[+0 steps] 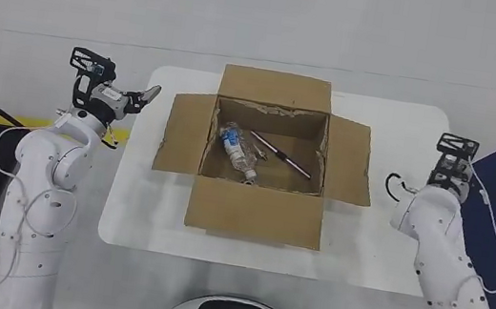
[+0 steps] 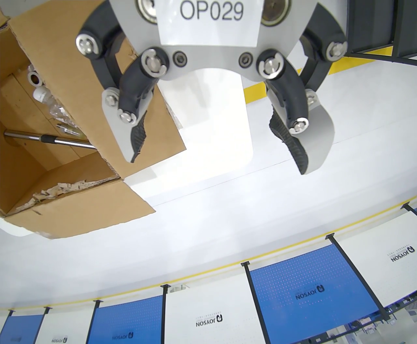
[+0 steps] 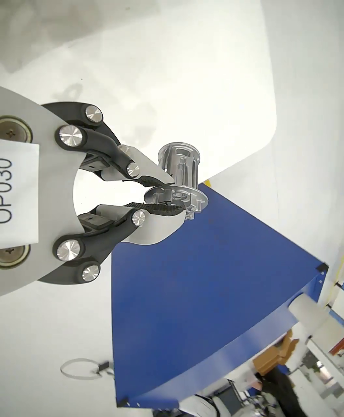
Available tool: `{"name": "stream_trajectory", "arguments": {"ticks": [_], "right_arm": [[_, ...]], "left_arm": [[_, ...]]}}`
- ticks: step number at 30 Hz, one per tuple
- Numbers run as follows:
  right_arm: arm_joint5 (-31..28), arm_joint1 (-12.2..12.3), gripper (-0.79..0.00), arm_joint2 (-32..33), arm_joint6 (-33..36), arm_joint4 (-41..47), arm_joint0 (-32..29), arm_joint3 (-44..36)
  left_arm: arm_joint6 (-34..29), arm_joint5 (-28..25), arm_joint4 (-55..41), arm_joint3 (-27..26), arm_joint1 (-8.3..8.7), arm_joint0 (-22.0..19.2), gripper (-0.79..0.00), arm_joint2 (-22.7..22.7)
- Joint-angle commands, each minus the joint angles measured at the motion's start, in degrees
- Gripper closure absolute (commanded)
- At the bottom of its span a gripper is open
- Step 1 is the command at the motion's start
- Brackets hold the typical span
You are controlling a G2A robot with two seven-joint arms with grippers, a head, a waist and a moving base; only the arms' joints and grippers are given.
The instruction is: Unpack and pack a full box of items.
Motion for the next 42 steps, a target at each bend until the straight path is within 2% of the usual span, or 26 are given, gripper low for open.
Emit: {"name": "stream_trajectory", "arguments": {"ticks": [1, 6, 12, 22, 23, 24, 25, 31, 36, 37, 42], "right_arm": [[-3.8, -0.6, 0.0, -2.7, 4.3, -1.1, 3.5, 2.3], [-8.5, -2.5, 0.0, -7.5, 7.6, 0.8, 9.1, 8.7], [-10.5, -4.7, 0.0, -11.8, 7.7, 3.4, 14.2, 16.6], [-11.3, -6.9, 0.0, -13.8, 8.2, 3.2, 16.8, 19.7], [-11.6, -7.0, -0.055, -13.9, 8.8, 3.2, 16.9, 19.6], [-11.8, -7.2, -0.2, -14.1, 9.2, 2.9, 16.8, 19.3], [-11.7, -7.3, -0.246, -14.2, 9.5, 2.6, 16.7, 19.0], [-12.5, -7.9, -0.403, -13.9, 11.2, 0.8, 15.9, 16.1], [-12.6, -8.1, -0.677, -12.4, 11.7, -0.1, 14.6, 13.3], [-12.7, -8.2, -0.714, -11.8, 11.7, 0.3, 14.2, 12.4], [-11.5, -7.8, -0.754, -5.2, 7.3, 4.6, 10.4, 2.2]], "left_arm": [[0.0, 0.0, 0.0, 0.0, 0.0, 0.0, -0.785, 0.0], [0.0, 0.0, 0.0, 0.0, 0.0, 0.0, -0.785, 0.0], [0.0, 0.0, 0.0, 0.0, 0.0, 0.0, -0.785, 0.0], [0.0, 0.0, 0.0, 0.0, 0.0, 0.0, -0.785, 0.0], [0.0, 0.0, 0.0, 0.0, 0.0, 0.0, -0.785, 0.0], [0.0, 0.0, 0.0, 0.0, 0.0, 0.0, -0.785, 0.0], [0.0, 0.0, 0.0, 0.0, 0.0, 0.0, -0.785, 0.0], [0.0, 0.0, 0.0, 0.0, 0.0, 0.0, -0.785, 0.0], [0.0, 0.0, 0.0, 0.0, 0.0, 0.0, -0.785, 0.0], [0.0, 0.0, 0.0, 0.0, 0.0, 0.0, -0.785, 0.0], [0.0, 0.0, 0.0, 0.0, 0.0, 0.0, -0.785, 0.0]]}}
